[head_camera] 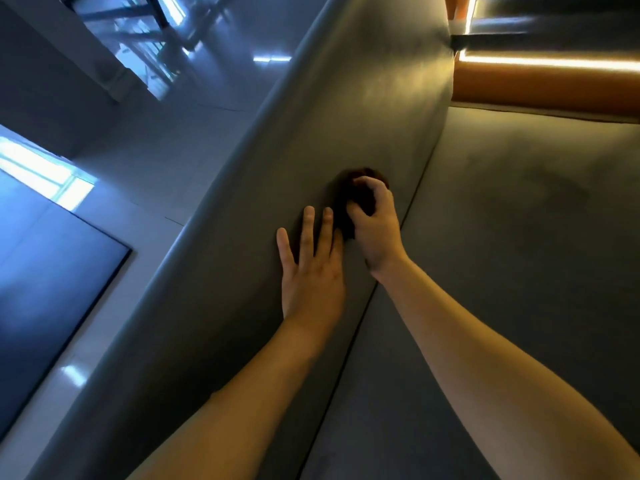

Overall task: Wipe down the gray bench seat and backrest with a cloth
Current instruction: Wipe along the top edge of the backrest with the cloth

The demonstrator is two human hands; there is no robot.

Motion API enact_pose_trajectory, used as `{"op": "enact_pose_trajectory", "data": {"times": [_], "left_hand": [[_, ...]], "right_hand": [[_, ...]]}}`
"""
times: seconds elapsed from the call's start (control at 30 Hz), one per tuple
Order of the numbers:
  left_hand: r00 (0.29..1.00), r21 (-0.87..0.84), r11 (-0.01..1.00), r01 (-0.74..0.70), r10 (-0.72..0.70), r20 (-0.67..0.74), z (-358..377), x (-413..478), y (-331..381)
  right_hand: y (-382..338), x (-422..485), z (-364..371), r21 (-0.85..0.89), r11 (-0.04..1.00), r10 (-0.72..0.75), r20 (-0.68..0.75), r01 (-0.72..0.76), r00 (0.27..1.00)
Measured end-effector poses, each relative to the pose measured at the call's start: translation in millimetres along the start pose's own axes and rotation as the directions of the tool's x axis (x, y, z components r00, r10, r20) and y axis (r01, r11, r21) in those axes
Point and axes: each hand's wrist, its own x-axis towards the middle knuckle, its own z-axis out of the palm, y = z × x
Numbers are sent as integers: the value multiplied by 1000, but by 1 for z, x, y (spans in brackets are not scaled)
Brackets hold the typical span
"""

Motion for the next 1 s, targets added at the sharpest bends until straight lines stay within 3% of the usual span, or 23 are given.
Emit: {"op": "enact_pose_trajectory", "data": {"times": [0.1,0.23,0.4,0.5,0.6,0.67,1.0], "left_hand": [[999,46,998,34,-34,0,15,8,13],[999,80,996,37,-38,13,25,12,21],[998,103,993,63,-66,19,29,14,22],[997,117,991,66,-69,29,26,14,24],[997,122,991,56,-61,39,28,13,23],[998,125,990,60,-64,24,32,14,22],[995,185,983,2,-21,99,20,3,18]], "right_hand": [[19,16,-1,-78,997,-27,35,29,999],[68,11,-14,-58,987,145,-79,-149,986],[81,11,-4,-56,973,205,-233,-224,950],[88,11,-5,54,896,429,-354,-440,831],[102,7,-22,211,707,707,-233,-675,668],[110,-2,-32,256,624,779,-132,-738,613],[71,-49,-20,224,746,640,16,-627,768]]}}
